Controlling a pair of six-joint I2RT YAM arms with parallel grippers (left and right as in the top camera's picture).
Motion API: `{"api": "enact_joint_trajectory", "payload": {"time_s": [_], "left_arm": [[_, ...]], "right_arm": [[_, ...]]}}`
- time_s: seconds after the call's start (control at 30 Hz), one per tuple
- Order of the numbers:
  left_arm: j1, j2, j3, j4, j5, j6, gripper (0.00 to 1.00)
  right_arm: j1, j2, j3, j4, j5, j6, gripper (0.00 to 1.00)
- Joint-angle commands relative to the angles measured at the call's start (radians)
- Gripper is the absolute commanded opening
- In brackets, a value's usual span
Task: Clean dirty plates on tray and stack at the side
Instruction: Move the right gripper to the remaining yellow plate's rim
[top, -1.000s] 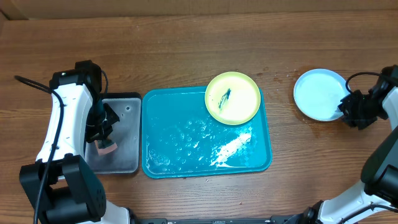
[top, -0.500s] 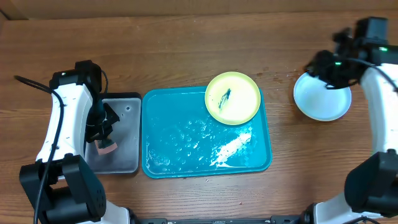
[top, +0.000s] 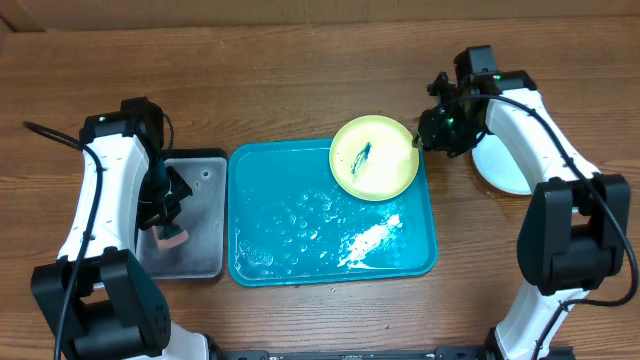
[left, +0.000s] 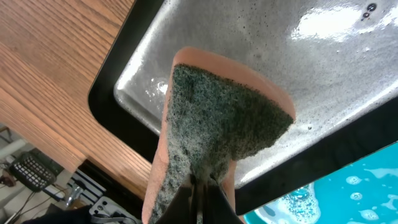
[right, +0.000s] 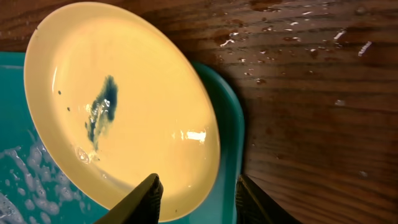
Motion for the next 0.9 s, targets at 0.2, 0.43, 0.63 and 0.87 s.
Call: {"api": "enact_joint_trajectory", "payload": {"time_s": [0.2, 0.43, 0.63, 0.87], "left_arm": [[-0.004, 0.006, 0.002, -0.007, 0.003, 0.02, 0.04], [-0.004, 0.006, 0.002, -0.016, 0.003, 0.02, 0.04], [-0.004, 0.006, 0.002, -0.018, 0.003, 0.021, 0.04], [-0.004, 0.006, 0.002, -0.019, 0.003, 0.021, 0.04]], "right_arm": [[0.0, 0.085, -0.003, 0.011, -0.026, -0.015, 0.41], [0.003, 0.113, -0.004, 0.028, -0.063, -0.014, 0.35], [0.021, 0.113, -0.004, 0.044, -0.069, 0.034, 0.33], [0.06, 0.113, -0.051, 0.099, -0.053, 0.097, 0.32]]}}
